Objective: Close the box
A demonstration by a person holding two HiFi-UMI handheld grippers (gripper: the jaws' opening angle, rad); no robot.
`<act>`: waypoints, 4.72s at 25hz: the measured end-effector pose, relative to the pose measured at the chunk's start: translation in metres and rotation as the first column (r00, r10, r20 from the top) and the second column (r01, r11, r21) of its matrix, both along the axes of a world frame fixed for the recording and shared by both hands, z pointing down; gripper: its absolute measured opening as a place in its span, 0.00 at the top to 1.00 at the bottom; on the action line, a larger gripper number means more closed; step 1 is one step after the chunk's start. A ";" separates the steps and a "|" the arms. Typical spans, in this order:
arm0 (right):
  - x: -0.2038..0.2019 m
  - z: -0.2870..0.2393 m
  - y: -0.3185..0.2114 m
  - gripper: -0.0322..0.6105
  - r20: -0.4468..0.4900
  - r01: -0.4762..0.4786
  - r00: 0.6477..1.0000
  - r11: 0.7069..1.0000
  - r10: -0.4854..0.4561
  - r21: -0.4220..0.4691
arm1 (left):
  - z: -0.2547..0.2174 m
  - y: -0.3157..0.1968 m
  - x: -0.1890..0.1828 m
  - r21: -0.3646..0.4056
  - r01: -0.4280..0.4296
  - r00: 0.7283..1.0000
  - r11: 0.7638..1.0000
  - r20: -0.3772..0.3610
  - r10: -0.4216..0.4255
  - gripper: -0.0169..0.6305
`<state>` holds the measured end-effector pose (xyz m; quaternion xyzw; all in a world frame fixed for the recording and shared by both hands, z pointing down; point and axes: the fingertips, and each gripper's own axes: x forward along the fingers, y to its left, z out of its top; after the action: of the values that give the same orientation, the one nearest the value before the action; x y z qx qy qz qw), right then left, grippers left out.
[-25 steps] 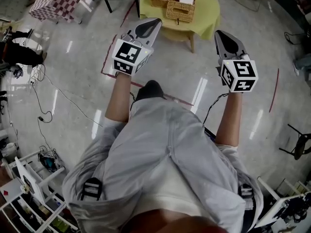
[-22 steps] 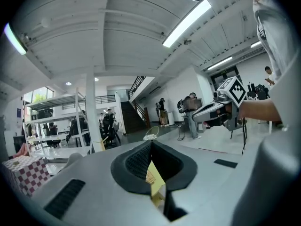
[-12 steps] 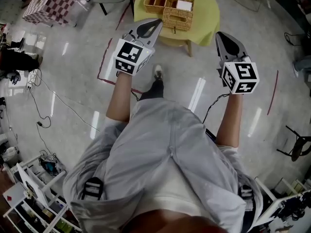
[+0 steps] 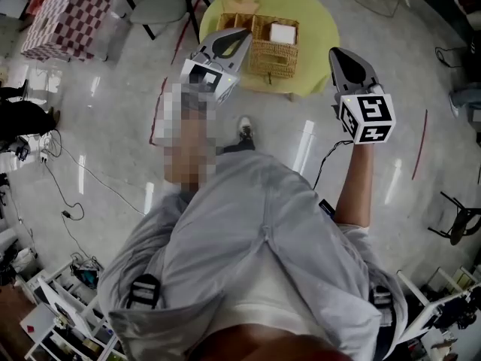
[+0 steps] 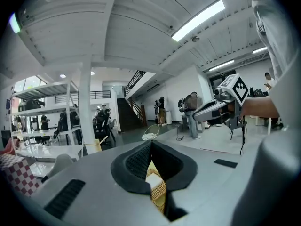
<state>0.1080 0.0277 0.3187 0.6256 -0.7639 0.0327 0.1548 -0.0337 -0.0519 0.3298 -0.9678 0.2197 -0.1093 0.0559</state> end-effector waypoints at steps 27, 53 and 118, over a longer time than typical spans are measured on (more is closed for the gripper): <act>0.060 0.163 -0.121 0.81 0.138 -0.021 0.988 0.954 0.065 -0.300 | 0.120 -0.132 0.047 -0.248 0.034 0.994 0.968 0.108 -0.007 0.93; 0.022 0.374 -0.075 0.66 0.394 0.402 0.902 0.678 -0.177 -0.615 | 0.198 -0.075 0.036 -0.331 0.259 0.944 0.908 0.284 -0.166 0.93; 0.007 0.380 -0.075 0.75 0.565 0.440 0.825 0.630 -0.004 -0.639 | 0.156 -0.077 0.010 -0.350 0.276 0.956 0.895 0.195 -0.218 0.93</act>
<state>0.1153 -0.0471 0.6988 0.3694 -0.7673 0.4882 0.1911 -0.0240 -0.1284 0.4863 -0.9138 0.3113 -0.2279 -0.1272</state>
